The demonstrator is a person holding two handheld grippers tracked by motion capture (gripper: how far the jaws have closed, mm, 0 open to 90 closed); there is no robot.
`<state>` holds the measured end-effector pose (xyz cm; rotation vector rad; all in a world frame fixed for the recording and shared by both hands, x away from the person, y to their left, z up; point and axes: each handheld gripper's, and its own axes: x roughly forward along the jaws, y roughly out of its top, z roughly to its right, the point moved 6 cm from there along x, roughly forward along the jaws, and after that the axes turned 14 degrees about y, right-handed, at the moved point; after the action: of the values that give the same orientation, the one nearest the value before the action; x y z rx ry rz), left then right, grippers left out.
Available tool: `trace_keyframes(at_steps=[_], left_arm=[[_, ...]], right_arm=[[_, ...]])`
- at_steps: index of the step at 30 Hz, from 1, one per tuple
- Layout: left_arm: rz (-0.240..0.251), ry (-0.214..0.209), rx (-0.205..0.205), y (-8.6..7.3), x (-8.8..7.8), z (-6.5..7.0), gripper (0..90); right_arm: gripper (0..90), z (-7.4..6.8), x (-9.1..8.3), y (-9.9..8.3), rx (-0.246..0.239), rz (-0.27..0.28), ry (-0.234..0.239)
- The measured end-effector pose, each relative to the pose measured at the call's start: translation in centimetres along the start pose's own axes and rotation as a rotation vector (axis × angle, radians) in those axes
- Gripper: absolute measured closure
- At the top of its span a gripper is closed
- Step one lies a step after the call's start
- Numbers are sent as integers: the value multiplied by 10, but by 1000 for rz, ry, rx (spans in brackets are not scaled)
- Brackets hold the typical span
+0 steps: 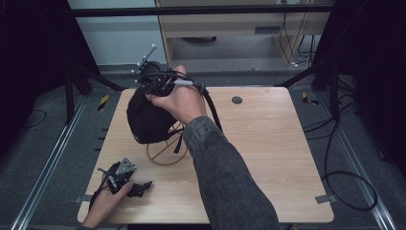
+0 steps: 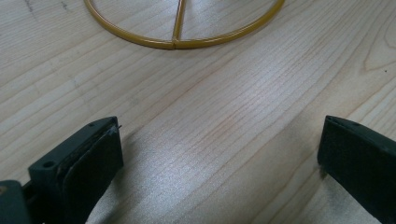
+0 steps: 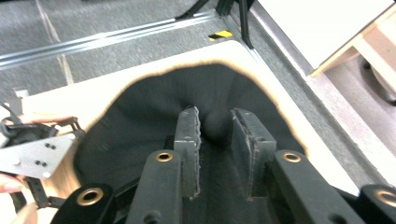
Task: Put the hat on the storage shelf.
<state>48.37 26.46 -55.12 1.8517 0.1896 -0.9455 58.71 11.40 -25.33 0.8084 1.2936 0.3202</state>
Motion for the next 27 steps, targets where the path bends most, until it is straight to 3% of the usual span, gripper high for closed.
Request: trace_keyframes(at_steps=[3,13,27], left_arm=[[0,0,0,0,0,0,0],[0,0,0,0,0,0,0],[1,-1,0,0,0,0,0]], right_arm=[[679,-1,-1,0,6,7,3],[684,-2,-9,-3,12,20,7],[691,6,-14,-22,44,40,8]])
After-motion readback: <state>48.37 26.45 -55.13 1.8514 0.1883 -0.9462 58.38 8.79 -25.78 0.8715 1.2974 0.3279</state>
